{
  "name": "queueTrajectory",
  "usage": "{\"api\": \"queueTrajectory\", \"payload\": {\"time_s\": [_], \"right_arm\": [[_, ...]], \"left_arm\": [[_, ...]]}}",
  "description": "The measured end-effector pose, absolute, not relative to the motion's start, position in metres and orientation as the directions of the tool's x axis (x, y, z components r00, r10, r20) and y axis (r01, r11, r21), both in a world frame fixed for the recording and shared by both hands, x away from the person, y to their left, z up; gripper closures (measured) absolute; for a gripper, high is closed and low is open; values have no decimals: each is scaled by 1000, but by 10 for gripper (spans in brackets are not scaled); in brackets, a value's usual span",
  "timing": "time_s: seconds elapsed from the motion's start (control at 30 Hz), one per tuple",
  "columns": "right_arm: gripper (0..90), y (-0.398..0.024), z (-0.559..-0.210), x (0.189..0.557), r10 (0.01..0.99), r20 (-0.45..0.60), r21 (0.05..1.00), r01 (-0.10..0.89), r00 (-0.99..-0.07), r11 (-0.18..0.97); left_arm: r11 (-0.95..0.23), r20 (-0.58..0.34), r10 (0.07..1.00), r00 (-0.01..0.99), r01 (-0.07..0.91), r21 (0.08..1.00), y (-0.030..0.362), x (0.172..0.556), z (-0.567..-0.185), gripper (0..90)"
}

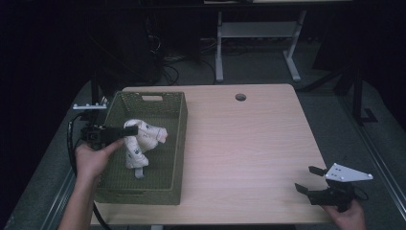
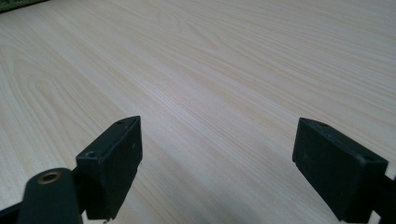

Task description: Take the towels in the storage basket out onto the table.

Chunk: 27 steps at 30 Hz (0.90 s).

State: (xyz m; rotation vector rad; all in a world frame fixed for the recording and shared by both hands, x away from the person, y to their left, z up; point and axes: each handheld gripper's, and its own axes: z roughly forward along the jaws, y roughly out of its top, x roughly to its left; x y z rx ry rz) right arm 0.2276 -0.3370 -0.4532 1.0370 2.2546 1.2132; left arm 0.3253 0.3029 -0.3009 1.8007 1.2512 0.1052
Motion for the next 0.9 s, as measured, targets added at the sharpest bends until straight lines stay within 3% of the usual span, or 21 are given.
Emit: {"api": "queueTrajectory", "payload": {"time_s": [0.9], "right_arm": [[156, -337, -453, 228, 755, 14, 836, 422, -655, 351]], "left_arm": [[70, -525, 662, 535, 654, 754, 300, 325, -260, 815]]}}
